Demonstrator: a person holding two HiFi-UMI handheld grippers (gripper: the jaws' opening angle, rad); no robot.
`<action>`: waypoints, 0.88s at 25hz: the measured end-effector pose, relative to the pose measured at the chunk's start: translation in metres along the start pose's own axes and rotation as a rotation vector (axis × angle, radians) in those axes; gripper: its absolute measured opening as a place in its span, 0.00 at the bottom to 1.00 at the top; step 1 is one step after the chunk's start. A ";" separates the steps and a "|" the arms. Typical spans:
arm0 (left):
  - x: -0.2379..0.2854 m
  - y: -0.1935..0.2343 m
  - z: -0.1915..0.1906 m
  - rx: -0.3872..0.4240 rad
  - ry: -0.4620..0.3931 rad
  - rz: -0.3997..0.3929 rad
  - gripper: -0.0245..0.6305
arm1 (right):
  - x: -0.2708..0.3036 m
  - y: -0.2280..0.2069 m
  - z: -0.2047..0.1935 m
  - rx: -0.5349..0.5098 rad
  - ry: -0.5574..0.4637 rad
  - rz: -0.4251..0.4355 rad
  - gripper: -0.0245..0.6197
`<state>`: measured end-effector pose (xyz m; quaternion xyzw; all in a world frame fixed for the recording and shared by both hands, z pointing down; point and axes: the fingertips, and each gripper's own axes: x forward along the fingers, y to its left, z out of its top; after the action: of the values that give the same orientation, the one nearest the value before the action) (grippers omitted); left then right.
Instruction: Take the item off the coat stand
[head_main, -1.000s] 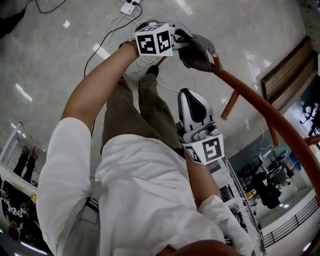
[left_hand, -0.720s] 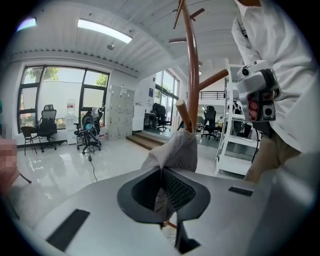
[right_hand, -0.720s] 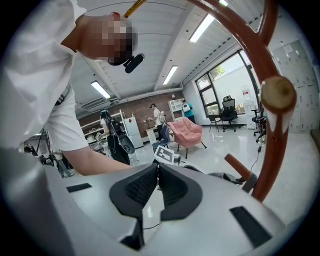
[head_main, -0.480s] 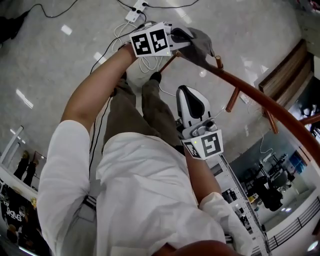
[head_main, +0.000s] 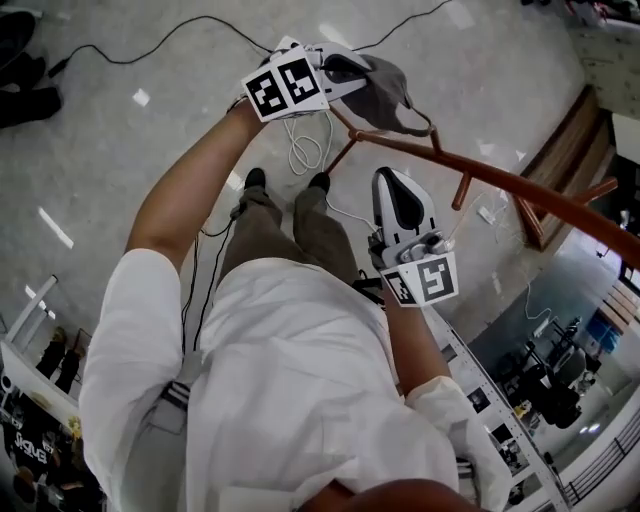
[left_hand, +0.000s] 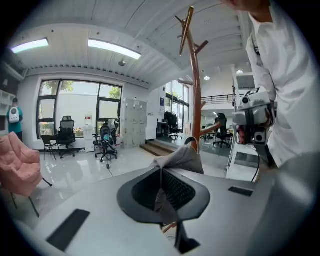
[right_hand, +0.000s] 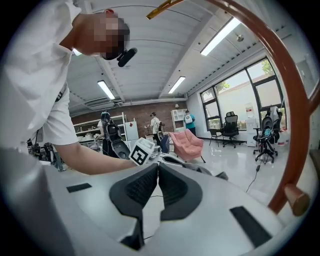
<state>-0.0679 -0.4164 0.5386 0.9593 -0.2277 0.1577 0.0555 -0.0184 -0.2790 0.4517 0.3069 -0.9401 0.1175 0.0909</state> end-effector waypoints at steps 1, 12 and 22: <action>-0.014 0.001 0.008 -0.018 -0.015 0.013 0.07 | -0.002 0.001 0.006 -0.011 -0.009 -0.013 0.08; -0.201 0.005 0.118 -0.183 -0.161 0.191 0.07 | -0.034 0.027 0.096 -0.069 -0.156 -0.161 0.08; -0.321 -0.027 0.160 -0.299 -0.301 0.325 0.07 | -0.073 0.042 0.150 -0.080 -0.249 -0.241 0.08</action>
<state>-0.2829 -0.2862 0.2809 0.9040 -0.4051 -0.0154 0.1359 -0.0002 -0.2474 0.2840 0.4258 -0.9043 0.0295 -0.0007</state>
